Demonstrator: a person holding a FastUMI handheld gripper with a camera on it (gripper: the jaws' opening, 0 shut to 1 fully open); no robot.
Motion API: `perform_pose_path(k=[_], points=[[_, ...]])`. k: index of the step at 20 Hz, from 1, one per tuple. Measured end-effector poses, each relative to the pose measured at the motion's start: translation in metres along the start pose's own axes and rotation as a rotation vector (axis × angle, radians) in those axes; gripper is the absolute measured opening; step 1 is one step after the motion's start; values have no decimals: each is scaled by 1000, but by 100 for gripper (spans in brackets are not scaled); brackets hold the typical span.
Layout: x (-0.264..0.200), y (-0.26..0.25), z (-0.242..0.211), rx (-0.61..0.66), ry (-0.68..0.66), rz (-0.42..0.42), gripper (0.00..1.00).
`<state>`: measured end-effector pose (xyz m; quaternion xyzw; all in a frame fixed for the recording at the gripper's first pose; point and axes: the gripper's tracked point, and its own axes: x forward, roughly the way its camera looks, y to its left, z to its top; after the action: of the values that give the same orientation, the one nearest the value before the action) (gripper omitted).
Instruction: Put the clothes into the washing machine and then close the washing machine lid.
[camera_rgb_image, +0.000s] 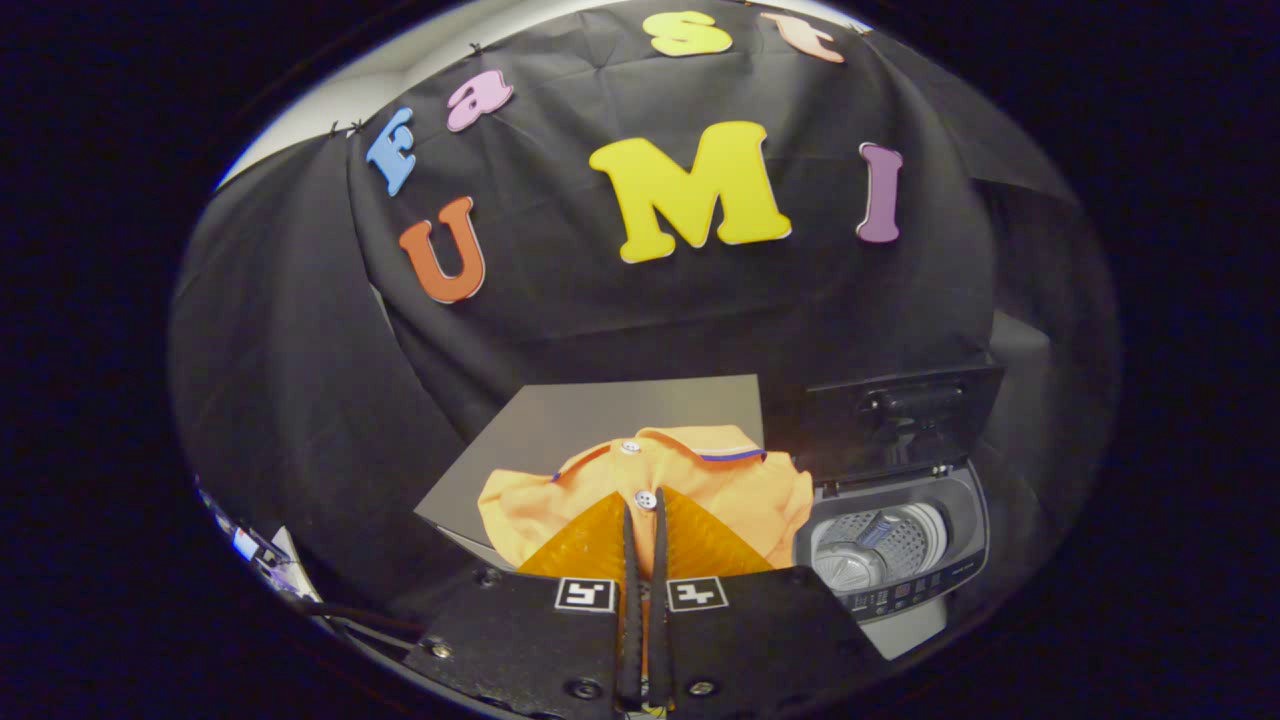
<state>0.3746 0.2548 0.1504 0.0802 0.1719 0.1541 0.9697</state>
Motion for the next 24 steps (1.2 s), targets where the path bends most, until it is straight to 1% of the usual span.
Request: perform_pose_path(k=[3,8,12,14,16,19,24], points=[[-39,-48,20,5,-60,-44,6],[-89,-142,58,9,-154,-149,6],[-104,-222,78,-5,-188,-227,6],[-100,-259,80,-21,-174,-261,6],[-86,-287,77,-28,-150,-273,6],[-49,-314,60,9,-87,-259,6],[11,-329,12,90,28,-206,6]])
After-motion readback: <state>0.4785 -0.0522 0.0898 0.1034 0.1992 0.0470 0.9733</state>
